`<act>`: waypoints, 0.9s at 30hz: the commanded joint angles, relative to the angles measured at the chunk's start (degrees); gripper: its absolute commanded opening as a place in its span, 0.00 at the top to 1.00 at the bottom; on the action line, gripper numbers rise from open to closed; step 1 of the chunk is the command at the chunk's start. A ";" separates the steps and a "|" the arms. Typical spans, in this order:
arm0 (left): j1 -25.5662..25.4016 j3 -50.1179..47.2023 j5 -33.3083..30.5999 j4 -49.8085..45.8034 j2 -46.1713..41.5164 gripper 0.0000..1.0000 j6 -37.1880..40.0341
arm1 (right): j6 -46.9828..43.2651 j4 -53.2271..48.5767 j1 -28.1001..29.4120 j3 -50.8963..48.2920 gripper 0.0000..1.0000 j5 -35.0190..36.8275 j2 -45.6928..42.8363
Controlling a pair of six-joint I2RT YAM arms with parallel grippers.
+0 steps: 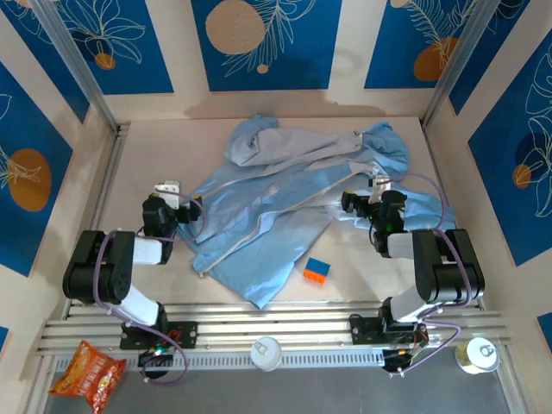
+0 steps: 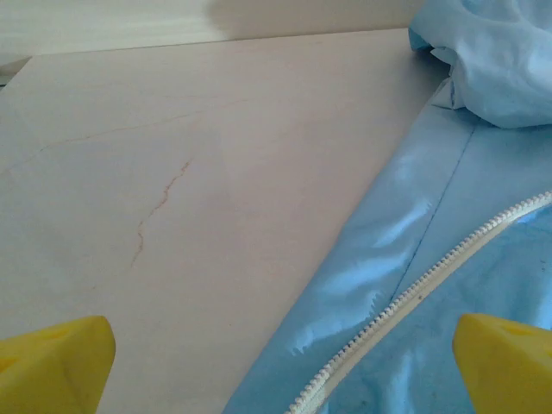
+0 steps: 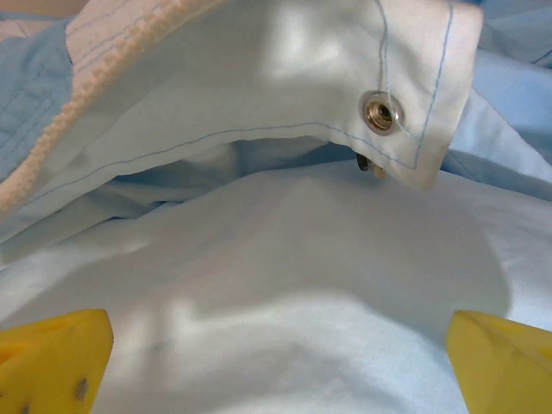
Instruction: Zip up the jacket
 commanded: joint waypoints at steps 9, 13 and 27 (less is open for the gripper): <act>0.02 -0.33 -0.25 0.77 0.13 0.00 1.26 | -0.63 0.75 -0.34 0.77 0.01 -0.08 0.33; 0.03 -0.33 -0.23 0.85 0.12 0.00 1.33 | -0.59 0.80 -0.33 0.74 0.01 -0.08 0.32; 0.02 0.00 0.89 0.25 0.13 0.00 1.68 | -0.63 0.73 -0.34 0.72 0.01 -0.08 0.32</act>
